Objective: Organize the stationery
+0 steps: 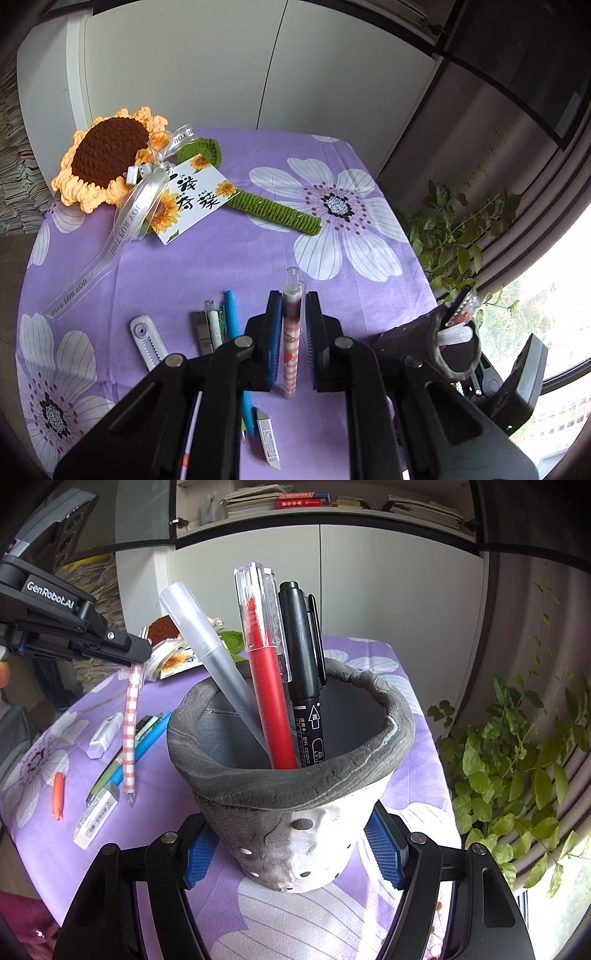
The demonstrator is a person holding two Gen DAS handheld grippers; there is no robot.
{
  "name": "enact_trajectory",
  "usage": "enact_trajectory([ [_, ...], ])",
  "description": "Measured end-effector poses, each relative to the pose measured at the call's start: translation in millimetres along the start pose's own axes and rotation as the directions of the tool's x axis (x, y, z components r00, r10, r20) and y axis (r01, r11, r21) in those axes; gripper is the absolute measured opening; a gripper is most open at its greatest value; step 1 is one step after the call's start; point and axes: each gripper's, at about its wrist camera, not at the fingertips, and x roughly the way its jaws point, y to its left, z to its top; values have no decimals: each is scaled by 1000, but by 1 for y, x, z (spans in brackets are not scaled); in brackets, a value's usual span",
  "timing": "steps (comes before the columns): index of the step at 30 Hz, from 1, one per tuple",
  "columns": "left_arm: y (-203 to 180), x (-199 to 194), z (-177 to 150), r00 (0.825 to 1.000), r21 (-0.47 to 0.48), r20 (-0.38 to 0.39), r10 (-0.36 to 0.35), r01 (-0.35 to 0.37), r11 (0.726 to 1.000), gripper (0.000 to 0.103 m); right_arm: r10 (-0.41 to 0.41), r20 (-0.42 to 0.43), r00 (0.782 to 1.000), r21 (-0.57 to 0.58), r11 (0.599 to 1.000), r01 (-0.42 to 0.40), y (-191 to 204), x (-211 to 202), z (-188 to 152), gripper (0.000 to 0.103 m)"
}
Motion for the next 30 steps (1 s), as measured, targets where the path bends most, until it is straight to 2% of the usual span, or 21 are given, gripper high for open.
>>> enact_trajectory([
  [5, -15, -21, 5, 997, 35, 57, -51, 49, 998, 9, 1, 0, 1000, 1, 1000, -1, -1, 0, 0, 73],
  [11, -39, -48, 13, 986, 101, 131, -105, 92, 991, 8, 1, 0, 1000, 0, 1000, -1, 0, 0, 0, 73],
  [16, -48, -57, 16, 982, 132, 147, -123, 103, 986, 8, 0, 1, 1000, 0, 1000, 0, 0, 0, 0, 73],
  [19, -47, -41, 14, 991, 129, 84, -104, 92, 987, 8, 0, 1, 1000, 0, 1000, 0, -1, 0, 0, 73],
  [23, -44, 4, 9, 998, 137, -43, -42, 48, 989, 8, 5, 0, 1000, 3, 1000, -5, -1, -1, 0, 73],
  [25, -43, 34, 5, 992, 147, -125, -13, 31, 989, 9, 8, 0, 1000, 2, 1000, -8, -2, -1, 1, 73],
  [27, -38, 63, 0, 978, 136, -210, 7, 22, 990, 10, 7, 0, 1000, 2, 1000, -7, -3, -1, 1, 73],
  [30, -32, 94, -8, 958, 97, -286, 3, 26, 995, 11, 8, 0, 1000, 2, 1000, -8, -2, -2, 1, 73],
])
